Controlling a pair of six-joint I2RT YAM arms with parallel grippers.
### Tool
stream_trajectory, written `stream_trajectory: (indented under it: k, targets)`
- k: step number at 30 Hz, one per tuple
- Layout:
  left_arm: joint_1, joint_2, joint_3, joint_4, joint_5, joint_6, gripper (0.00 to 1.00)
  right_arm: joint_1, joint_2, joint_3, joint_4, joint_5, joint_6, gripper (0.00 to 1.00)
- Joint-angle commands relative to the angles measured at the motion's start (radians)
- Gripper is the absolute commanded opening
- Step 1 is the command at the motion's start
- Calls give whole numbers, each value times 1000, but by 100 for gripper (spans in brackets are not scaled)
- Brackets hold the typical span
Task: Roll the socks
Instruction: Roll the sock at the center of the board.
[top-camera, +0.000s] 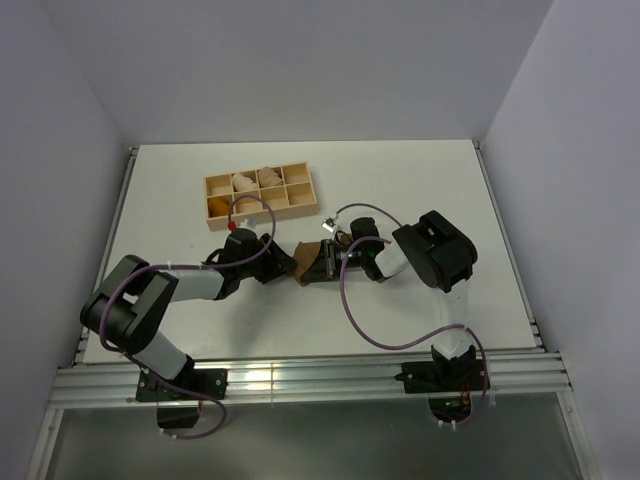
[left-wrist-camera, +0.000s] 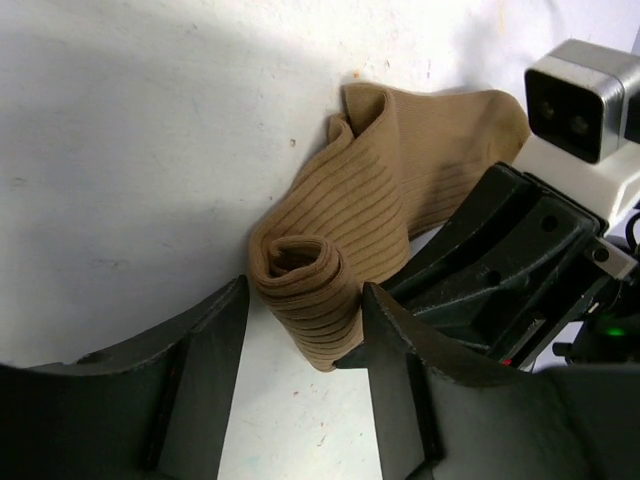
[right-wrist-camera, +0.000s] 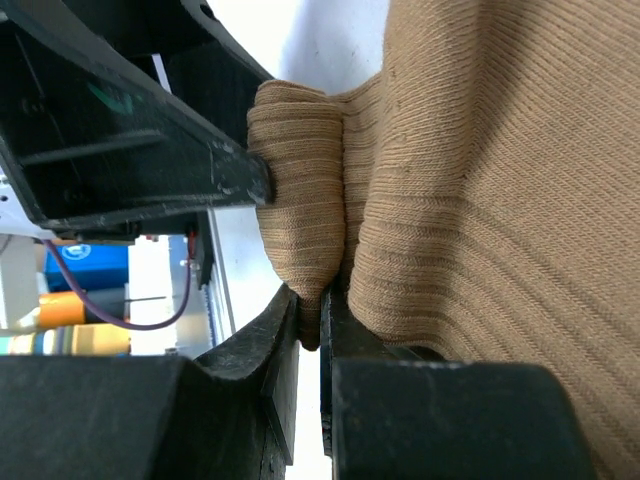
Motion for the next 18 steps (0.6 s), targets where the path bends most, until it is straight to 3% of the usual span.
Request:
stream_trajectory:
  k: [1,6,7,10,11,14,18]
  targets:
    - [-17,36,-15,-2,4,-9,54,-4,36,15,-27,2,21,8]
    - [-17,46,0,-35,-16,-5,45,-4,35,18,-42,11,8,9]
    - [-17,49,3,-43,-22,-3,37,-4,33,18,-59,16,2,9]
    - [-19,53,12,-65,-27,-2,28,-6,6,9,-88,45,-32,12]
    - [-19,53,15,-68,-27,2,21,-6,-3,8,-109,51,-39,13]
    - [-20,60,28,-88,-25,6,12,-6,-54,9,-180,83,-93,21]
    - [-23,61,54,-137,-33,23,3,-3,-199,0,-322,193,-234,41]
